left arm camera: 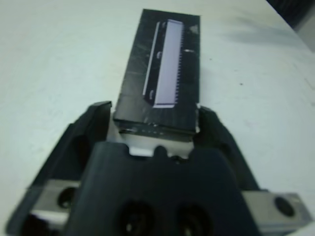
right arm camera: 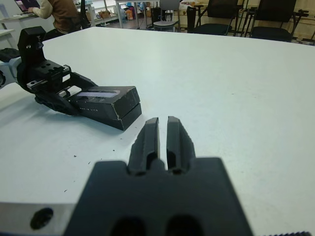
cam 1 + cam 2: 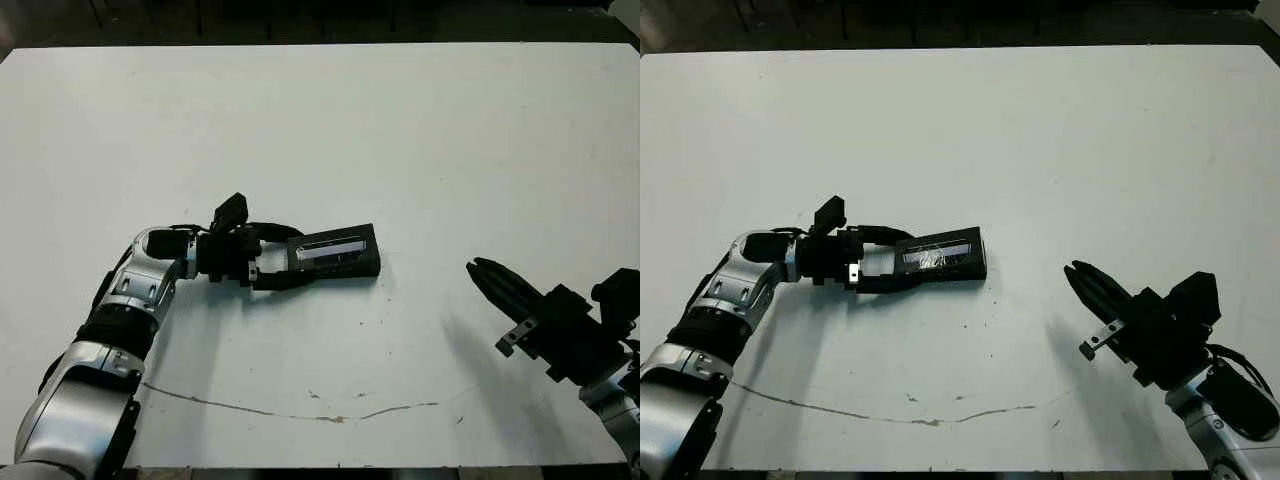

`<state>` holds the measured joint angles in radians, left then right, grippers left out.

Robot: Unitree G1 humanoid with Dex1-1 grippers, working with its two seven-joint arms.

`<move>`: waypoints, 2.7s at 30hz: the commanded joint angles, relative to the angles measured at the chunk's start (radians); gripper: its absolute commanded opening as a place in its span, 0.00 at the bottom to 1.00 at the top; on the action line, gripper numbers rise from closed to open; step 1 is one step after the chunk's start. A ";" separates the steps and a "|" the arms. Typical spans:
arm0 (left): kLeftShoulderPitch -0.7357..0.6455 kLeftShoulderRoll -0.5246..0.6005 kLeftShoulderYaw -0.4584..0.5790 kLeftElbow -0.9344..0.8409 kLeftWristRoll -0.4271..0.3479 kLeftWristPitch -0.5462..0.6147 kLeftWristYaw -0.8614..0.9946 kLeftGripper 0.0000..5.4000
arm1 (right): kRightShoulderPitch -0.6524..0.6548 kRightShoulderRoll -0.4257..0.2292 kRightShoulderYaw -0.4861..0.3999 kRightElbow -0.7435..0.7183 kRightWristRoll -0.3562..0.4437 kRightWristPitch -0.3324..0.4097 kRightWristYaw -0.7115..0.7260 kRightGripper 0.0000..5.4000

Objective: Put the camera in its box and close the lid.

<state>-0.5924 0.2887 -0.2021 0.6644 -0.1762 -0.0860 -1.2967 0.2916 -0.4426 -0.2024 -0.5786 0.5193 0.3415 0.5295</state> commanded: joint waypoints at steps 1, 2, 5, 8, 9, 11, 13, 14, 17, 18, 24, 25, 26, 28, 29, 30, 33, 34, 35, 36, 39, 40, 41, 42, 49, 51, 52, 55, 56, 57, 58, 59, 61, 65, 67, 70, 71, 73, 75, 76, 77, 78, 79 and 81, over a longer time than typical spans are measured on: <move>0.021 -0.002 0.003 0.052 -0.001 0.033 -0.015 0.50 | 0.010 -0.002 -0.001 0.008 0.004 0.004 0.004 0.00; 0.018 -0.004 0.005 0.062 -0.008 0.034 -0.031 0.49 | 0.010 -0.002 -0.001 0.011 0.001 -0.005 0.009 0.00; 0.012 0.000 0.000 0.069 -0.007 0.038 -0.053 0.48 | 0.010 0.000 0.000 0.018 -0.001 -0.017 0.016 0.00; 0.010 0.003 0.003 0.066 -0.009 0.041 -0.064 0.48 | 0.010 -0.012 0.005 0.014 -0.024 -0.016 0.009 0.00; 0.012 0.002 0.008 0.066 -0.015 0.041 -0.065 0.48 | 0.011 -0.014 0.005 0.009 -0.028 -0.007 0.003 0.00; 0.013 0.000 0.027 0.070 -0.029 0.027 -0.065 0.48 | 0.011 -0.012 0.004 0.009 -0.026 0.001 -0.001 0.00; 0.012 0.000 0.045 0.073 -0.042 0.028 -0.060 0.48 | 0.010 -0.011 0.005 0.011 -0.021 0.003 0.000 0.00; 0.013 0.000 0.056 0.071 -0.048 0.029 -0.054 0.48 | 0.009 -0.010 0.005 0.012 -0.016 0.004 0.001 0.00; 0.018 0.006 0.086 0.055 -0.061 0.008 -0.035 0.48 | 0.009 -0.001 0.008 0.021 -0.014 -0.005 0.002 0.00; 0.017 0.008 0.096 0.051 -0.068 0.009 -0.032 0.48 | 0.009 -0.003 0.011 0.020 -0.020 -0.007 0.001 0.00; 0.006 0.011 0.191 0.061 -0.151 0.037 -0.045 0.48 | 0.003 0.005 0.017 0.031 -0.012 -0.027 0.024 0.00; 0.002 0.013 0.204 0.066 -0.164 0.053 -0.047 0.48 | 0.003 0.006 0.018 0.030 -0.014 -0.026 0.021 0.00; -0.001 0.015 0.217 0.071 -0.177 0.072 -0.050 0.48 | 0.003 0.006 0.020 0.028 -0.019 -0.025 0.018 0.00; -0.006 0.021 0.236 0.079 -0.191 0.089 -0.052 0.48 | 0.003 0.002 0.021 0.028 -0.019 -0.017 0.016 0.00; -0.007 0.023 0.242 0.081 -0.195 0.092 -0.052 0.48 | 0.003 0.001 0.022 0.027 -0.020 -0.013 0.014 0.00; -0.008 0.028 0.245 0.082 -0.189 0.089 -0.047 0.48 | 0.003 -0.001 0.022 0.026 -0.018 -0.007 0.013 0.00; -0.009 0.039 0.243 0.091 -0.172 0.081 -0.039 0.48 | 0.003 0.000 0.021 0.025 -0.014 -0.002 0.012 0.00; -0.010 0.039 0.243 0.096 -0.170 0.076 -0.040 0.48 | 0.004 0.000 0.021 0.023 -0.018 -0.002 0.007 0.00; -0.010 0.038 0.244 0.102 -0.169 0.074 -0.039 0.48 | 0.005 0.001 0.023 0.027 -0.028 -0.014 0.008 0.00; -0.009 0.036 0.245 0.106 -0.169 0.074 -0.036 0.48 | 0.004 0.000 0.025 0.032 -0.033 -0.020 0.010 0.00; -0.011 0.031 0.242 0.126 -0.160 0.058 -0.033 0.48 | 0.000 -0.001 0.026 0.036 -0.032 -0.009 0.010 0.00; -0.013 0.030 0.240 0.132 -0.157 0.054 -0.035 0.48 | -0.001 -0.001 0.026 0.036 -0.032 -0.008 0.008 0.00; -0.013 0.029 0.236 0.137 -0.152 0.042 -0.038 0.48 | -0.002 -0.002 0.025 0.036 -0.028 -0.003 0.009 0.00; -0.014 0.028 0.233 0.143 -0.148 0.032 -0.043 0.48 | -0.001 -0.005 0.025 0.032 -0.029 0.000 0.007 0.00; -0.001 0.013 0.190 0.153 -0.108 0.003 -0.053 0.48 | 0.003 -0.002 0.019 0.025 -0.010 0.001 0.013 0.00; 0.008 0.011 0.175 0.143 -0.089 -0.013 -0.038 0.48 | 0.003 0.001 0.018 0.027 -0.004 -0.007 0.020 0.00; 0.015 0.011 0.169 0.137 -0.078 -0.021 -0.028 0.48 | 0.004 -0.001 0.020 0.029 -0.011 -0.013 0.020 0.00; 0.032 0.018 0.148 0.118 -0.045 -0.050 0.000 0.48 | 0.007 -0.007 0.020 0.031 -0.023 -0.014 0.015 0.00; 0.036 0.020 0.143 0.113 -0.038 -0.057 0.003 0.48 | 0.007 -0.005 0.019 0.033 -0.019 -0.012 0.017 0.00; 0.040 0.025 0.133 0.106 -0.026 -0.058 0.006 0.48 | 0.006 -0.004 0.018 0.035 -0.013 -0.010 0.019 0.00; 0.043 0.029 0.124 0.099 -0.014 -0.061 0.009 0.48 | 0.005 -0.002 0.019 0.036 -0.012 -0.012 0.021 0.00; 0.046 0.030 0.117 0.096 -0.009 -0.062 0.009 0.48 | 0.005 -0.003 0.019 0.035 -0.015 -0.012 0.020 0.00; 0.056 0.034 0.101 0.077 -0.004 -0.050 0.011 0.48 | 0.005 -0.002 0.019 0.032 -0.015 -0.009 0.017 0.00; 0.076 0.034 0.079 0.054 -0.011 -0.006 -0.002 0.48 | 0.006 -0.002 0.017 0.029 -0.007 -0.013 0.023 0.00; 0.086 0.037 0.071 0.042 -0.020 0.017 -0.021 0.48 | 0.007 -0.002 0.017 0.030 -0.009 -0.015 0.021 0.00; 0.094 0.045 0.062 0.041 -0.026 0.029 -0.050 0.48 | 0.010 0.000 0.018 0.031 -0.018 -0.025 0.019 0.00; 0.093 0.051 0.058 0.042 -0.024 0.027 -0.060 0.48 | 0.010 0.002 0.018 0.035 -0.011 -0.028 0.025 0.00; 0.091 0.062 0.049 0.038 -0.018 0.030 -0.070 0.48 | 0.009 0.001 0.020 0.041 -0.016 -0.033 0.029 0.00; 0.092 0.071 0.044 0.035 -0.016 0.030 -0.075 0.48 | 0.010 -0.007 0.024 0.041 -0.037 -0.040 0.024 0.00; 0.092 0.074 0.043 0.035 -0.016 0.031 -0.077 0.48 | 0.010 -0.011 0.026 0.042 -0.047 -0.045 0.025 0.00; 0.091 0.077 0.042 0.035 -0.018 0.030 -0.080 0.48 | 0.008 -0.009 0.024 0.044 -0.038 -0.041 0.030 0.00; 0.090 0.078 0.040 0.036 -0.017 0.032 -0.081 0.48 | 0.007 -0.006 0.022 0.047 -0.026 -0.038 0.035 0.00; 0.087 0.080 0.036 0.038 -0.016 0.036 -0.081 0.48 | 0.007 -0.002 0.020 0.049 -0.019 -0.040 0.037 0.00; 0.079 0.080 0.028 0.046 -0.013 0.046 -0.085 0.48 | 0.007 0.001 0.019 0.048 -0.012 -0.040 0.039 0.00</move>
<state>-0.5529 0.3552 -0.1404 0.6769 -0.2330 -0.0708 -1.3716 0.2854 -0.4406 -0.1808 -0.5406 0.5027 0.3010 0.5624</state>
